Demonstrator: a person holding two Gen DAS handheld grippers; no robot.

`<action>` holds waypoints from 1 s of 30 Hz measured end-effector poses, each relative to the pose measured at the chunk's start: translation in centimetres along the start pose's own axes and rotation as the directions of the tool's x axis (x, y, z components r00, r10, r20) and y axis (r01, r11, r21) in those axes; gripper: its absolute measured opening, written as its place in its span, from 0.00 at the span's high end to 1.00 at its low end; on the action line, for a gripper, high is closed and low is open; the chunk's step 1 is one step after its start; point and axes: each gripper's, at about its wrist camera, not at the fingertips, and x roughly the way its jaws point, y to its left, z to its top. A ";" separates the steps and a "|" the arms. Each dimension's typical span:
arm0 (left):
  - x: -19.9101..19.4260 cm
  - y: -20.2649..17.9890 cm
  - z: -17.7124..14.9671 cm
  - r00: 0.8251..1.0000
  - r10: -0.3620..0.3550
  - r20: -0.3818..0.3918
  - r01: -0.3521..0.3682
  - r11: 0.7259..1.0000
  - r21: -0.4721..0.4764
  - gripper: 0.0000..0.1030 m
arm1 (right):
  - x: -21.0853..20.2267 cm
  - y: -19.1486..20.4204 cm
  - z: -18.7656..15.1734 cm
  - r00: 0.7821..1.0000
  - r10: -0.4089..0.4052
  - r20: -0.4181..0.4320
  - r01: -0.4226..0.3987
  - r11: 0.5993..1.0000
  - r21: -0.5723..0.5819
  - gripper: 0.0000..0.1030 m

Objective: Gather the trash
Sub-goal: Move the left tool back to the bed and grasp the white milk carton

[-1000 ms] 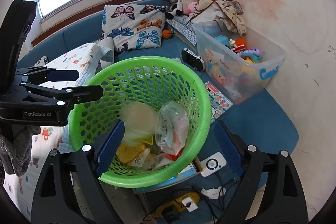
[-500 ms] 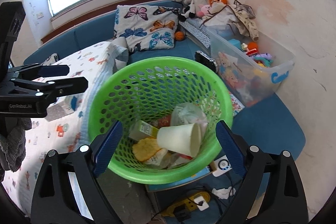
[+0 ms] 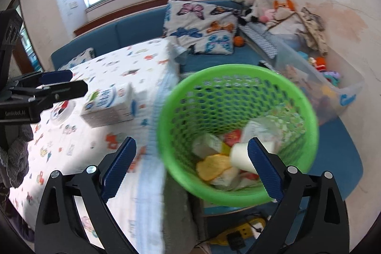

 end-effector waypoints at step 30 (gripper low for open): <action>3.2 6.6 -3.0 0.993 -0.023 -0.115 0.035 0.994 0.102 0.13 | 5.3 6.9 0.9 0.993 0.074 -0.092 -0.086 0.988 -0.132 0.07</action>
